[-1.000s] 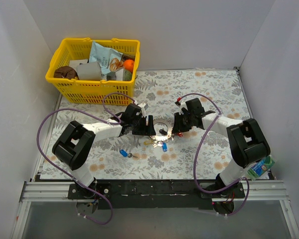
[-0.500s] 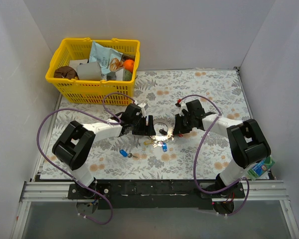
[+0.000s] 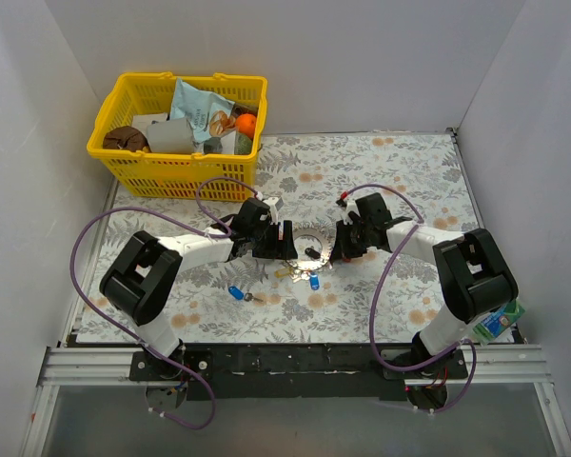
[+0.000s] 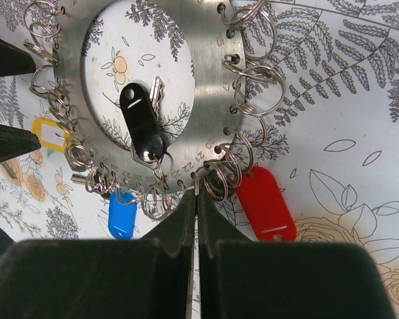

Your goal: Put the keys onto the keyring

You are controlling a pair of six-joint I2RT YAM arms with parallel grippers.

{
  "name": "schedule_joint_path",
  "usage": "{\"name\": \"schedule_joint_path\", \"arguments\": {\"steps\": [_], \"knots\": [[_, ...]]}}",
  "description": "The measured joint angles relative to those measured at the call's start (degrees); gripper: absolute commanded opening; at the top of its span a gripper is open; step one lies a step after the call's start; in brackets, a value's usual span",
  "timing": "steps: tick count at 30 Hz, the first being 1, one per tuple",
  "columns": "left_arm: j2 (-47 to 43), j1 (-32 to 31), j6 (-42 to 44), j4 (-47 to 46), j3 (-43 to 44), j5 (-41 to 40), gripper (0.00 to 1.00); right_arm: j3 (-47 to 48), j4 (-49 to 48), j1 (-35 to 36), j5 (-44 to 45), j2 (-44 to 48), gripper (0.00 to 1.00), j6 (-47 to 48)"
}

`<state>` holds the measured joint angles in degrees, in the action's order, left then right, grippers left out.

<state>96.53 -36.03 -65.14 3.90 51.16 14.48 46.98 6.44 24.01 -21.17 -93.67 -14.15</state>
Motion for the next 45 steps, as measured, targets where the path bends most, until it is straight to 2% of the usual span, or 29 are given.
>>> {"name": "schedule_joint_path", "arguments": {"steps": [20,32,45], "knots": [[-4.96,0.00,2.97,0.13,0.00,1.03,0.69,5.86,4.61,0.00,-1.53,7.10,0.01,5.84],[-15.21,0.00,6.69,-0.50,3.17,5.57,0.71,10.21,7.21,0.00,-8.04,12.46,0.01,10.25],[-24.13,0.00,11.10,-2.16,6.01,14.56,0.72,17.09,6.73,0.00,-21.44,13.18,0.01,15.13]]}}
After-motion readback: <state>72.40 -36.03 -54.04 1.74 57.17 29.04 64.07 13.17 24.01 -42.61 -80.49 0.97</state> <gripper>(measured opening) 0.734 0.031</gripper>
